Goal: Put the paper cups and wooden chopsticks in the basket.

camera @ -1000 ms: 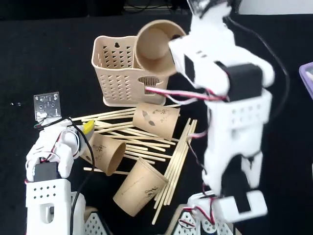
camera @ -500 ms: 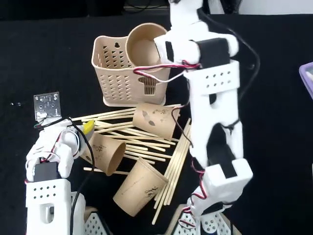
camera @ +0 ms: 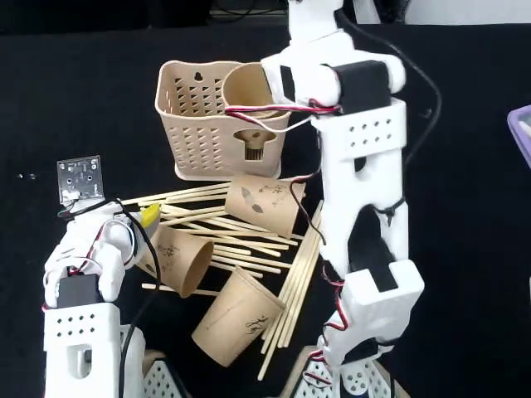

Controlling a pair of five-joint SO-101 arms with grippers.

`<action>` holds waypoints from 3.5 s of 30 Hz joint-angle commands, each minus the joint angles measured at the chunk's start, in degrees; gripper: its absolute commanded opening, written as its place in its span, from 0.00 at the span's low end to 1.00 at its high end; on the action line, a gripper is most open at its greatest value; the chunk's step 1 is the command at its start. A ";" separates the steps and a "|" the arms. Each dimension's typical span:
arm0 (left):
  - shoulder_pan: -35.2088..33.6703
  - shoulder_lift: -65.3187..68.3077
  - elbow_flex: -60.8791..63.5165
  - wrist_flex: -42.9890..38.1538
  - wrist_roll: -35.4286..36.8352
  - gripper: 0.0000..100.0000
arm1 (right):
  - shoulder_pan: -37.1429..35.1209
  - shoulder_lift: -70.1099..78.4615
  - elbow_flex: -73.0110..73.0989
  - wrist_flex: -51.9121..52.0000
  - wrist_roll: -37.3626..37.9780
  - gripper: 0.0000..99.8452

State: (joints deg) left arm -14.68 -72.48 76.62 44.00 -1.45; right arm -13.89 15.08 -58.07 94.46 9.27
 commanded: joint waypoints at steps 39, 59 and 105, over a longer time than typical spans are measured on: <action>0.40 -0.79 -0.22 -0.97 0.26 0.31 | -6.33 -51.21 103.69 -30.68 -3.96 0.25; 0.31 -0.79 -0.22 -0.97 0.26 0.31 | -5.27 -45.05 106.77 -38.15 -0.26 0.01; 0.31 -0.79 -0.22 -1.23 0.18 0.31 | 39.82 -41.89 93.49 -16.18 44.13 0.01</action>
State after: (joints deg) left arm -14.68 -72.48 76.62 43.82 -1.45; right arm 25.67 -26.86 34.68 82.59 52.97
